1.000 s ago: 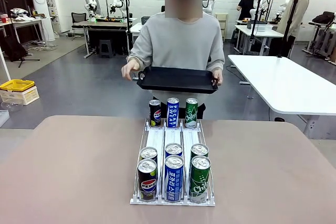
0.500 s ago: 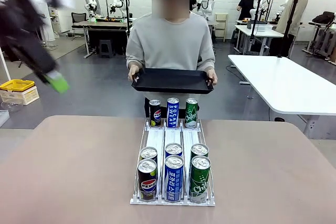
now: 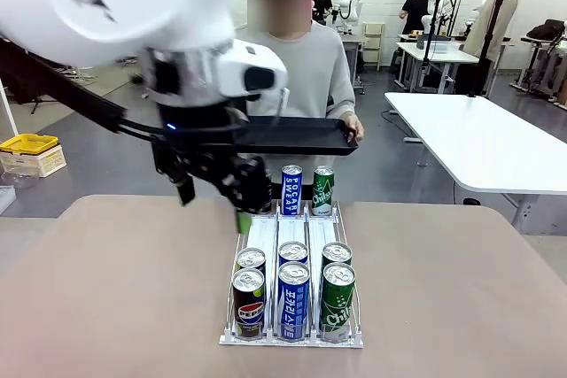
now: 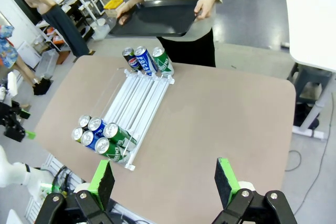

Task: Retrieve and hand over the desired beverage to the person.
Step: Pick up a can of the same type that the person held from the Automatic Can Dispenser.

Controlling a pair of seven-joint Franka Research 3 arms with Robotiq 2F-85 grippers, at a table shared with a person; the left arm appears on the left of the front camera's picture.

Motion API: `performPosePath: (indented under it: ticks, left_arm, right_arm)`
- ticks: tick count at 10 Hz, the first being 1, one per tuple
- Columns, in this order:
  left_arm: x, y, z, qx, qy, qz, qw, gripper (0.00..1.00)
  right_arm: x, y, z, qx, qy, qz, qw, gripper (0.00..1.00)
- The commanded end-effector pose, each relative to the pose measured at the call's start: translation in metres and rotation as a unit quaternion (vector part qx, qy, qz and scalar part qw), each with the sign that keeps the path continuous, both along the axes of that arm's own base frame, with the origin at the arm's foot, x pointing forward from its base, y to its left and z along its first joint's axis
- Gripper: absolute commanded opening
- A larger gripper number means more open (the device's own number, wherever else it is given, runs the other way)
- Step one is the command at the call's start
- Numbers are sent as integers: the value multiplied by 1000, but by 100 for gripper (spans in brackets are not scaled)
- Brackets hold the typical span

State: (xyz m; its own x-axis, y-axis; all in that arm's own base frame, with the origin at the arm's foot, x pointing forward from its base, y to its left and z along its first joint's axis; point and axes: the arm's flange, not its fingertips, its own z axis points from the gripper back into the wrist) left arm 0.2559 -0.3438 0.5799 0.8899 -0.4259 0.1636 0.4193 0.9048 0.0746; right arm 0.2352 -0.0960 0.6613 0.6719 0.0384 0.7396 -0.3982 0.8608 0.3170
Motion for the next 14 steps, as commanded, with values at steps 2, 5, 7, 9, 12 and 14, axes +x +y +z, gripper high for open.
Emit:
performPosePath:
  ticks: [2,5,7,9,12,14]
  left_arm:
    - [34,-33,-18,-17,-9,99,995,100]
    - [22,-22,-24,-13,3,77,997,100]
    - [22,-22,-24,-13,3,77,997,100]
    - [22,-22,-24,-13,3,77,997,100]
    - [22,-22,-24,-13,3,77,997,100]
    - [25,-28,-23,-23,9,85,996,100]
  right_arm:
    - [2,0,-1,10,-2,14,1000,100]
    - [2,0,-1,10,-2,14,1000,100]
    - [2,0,-1,10,-2,14,1000,100]
    - [2,0,-1,10,-2,14,1000,100]
    - [2,0,-1,10,-2,14,1000,100]
    - [2,0,-1,10,-2,14,1000,100]
